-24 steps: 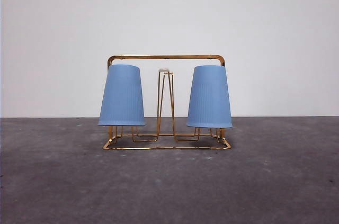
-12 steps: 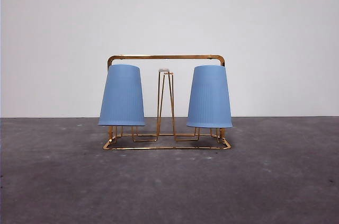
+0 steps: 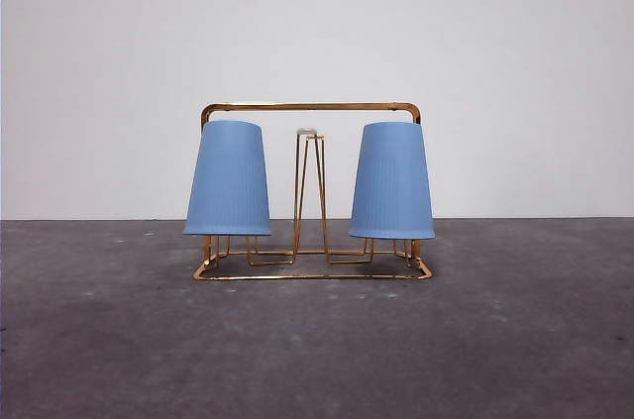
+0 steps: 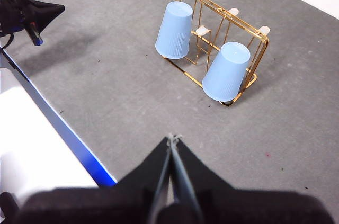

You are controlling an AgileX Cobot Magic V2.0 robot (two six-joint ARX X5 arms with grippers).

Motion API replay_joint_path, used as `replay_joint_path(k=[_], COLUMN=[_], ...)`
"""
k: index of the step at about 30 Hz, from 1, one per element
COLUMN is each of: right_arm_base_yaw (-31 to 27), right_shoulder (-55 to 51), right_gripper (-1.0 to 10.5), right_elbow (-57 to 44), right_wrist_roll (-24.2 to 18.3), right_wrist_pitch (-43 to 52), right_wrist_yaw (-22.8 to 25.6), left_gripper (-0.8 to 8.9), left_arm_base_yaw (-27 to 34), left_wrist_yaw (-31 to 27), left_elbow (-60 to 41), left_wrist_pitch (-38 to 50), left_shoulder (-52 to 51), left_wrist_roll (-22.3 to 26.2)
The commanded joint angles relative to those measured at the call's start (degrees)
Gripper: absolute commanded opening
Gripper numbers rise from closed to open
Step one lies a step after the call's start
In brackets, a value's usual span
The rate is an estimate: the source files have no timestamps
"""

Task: Pick up cup 1,put cup 1 in the cup rack,pick up cup 2,put cup 2 in the cup rack

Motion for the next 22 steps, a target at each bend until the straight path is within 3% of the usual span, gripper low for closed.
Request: replay_joint_path(k=[1, 22], right_arm_base_yaw=[0.0, -0.9], right_shoulder=[0.0, -0.1], right_gripper=[0.0, 0.0], right_elbow=[-0.3, -0.3], right_wrist_roll=[0.6, 0.0], right_wrist_pitch=[-1.3, -1.0], right_wrist_yaw=[0.0, 0.5], left_gripper=[-0.03, -0.03], left_arm_base_yaw=[0.2, 0.2], left_wrist_yaw=[0.4, 0.4], left_elbow=[-0.6, -0.6], left_wrist_pitch=[0.3, 0.3], left_shoulder=[0.2, 0.5], left_wrist_roll=[-0.7, -0.7])
